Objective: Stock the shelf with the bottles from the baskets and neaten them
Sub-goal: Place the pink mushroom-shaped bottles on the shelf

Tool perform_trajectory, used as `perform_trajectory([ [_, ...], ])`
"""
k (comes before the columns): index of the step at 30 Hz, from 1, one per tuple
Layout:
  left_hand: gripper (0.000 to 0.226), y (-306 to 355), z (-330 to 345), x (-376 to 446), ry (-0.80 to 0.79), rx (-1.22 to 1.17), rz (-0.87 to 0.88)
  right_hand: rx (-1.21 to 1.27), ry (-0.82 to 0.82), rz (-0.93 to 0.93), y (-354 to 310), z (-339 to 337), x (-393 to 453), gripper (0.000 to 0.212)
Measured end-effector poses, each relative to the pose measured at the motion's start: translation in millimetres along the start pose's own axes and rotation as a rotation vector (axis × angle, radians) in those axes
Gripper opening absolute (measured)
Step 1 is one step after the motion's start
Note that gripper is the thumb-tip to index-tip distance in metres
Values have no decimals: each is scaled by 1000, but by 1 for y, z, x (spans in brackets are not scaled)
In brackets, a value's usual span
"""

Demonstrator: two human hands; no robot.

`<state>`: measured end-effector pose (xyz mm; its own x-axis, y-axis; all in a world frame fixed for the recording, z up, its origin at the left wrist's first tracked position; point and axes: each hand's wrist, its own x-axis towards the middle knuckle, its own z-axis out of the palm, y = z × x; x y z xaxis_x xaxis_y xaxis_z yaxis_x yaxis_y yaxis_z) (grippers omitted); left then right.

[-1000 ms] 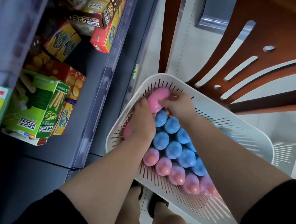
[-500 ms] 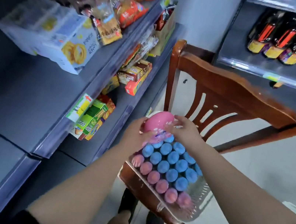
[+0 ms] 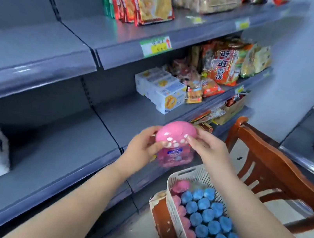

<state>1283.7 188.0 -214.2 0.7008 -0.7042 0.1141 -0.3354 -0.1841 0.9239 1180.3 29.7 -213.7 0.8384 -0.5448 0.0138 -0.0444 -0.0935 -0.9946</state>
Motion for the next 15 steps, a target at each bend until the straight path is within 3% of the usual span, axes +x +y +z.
perform_trajectory([
  [5,19,43,-62,-45,240,-82,79,135,-85,-140,-58,63,-12,20],
  [15,21,101,-185,-135,630,-174,140,349,-372,-291,-154,191,-47,47],
])
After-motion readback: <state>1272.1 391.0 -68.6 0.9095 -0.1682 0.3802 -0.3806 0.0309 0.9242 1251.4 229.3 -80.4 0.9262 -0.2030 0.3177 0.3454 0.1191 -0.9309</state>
